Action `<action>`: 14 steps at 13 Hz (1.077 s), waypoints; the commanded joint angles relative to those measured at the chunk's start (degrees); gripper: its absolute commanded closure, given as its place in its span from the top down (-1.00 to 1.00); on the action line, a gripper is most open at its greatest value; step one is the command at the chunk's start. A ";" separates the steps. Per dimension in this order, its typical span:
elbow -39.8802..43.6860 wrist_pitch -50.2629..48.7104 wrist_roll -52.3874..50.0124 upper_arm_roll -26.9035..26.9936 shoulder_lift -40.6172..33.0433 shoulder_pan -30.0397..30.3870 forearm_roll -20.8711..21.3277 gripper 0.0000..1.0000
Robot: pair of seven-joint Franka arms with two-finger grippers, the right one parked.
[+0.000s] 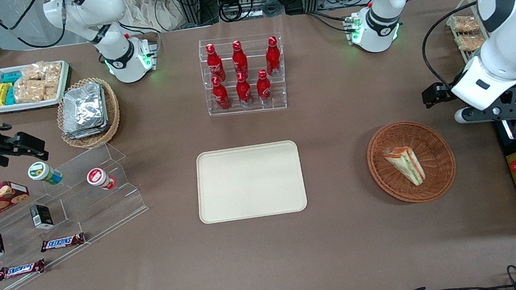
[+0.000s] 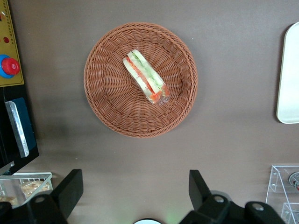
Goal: Place sandwich from basket to tray
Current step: 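Move the left gripper toward the wicker basket holding the sandwich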
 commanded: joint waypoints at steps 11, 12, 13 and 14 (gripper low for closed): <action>-1.89 0.86 -1.76 1.08 -0.37 2.07 -2.27 1.00; -1.89 0.94 -2.98 1.08 0.07 3.30 -3.33 1.00; -1.71 1.03 -3.43 1.08 0.95 4.79 -3.95 1.00; -1.54 0.95 -3.78 1.08 2.00 5.15 -4.39 1.00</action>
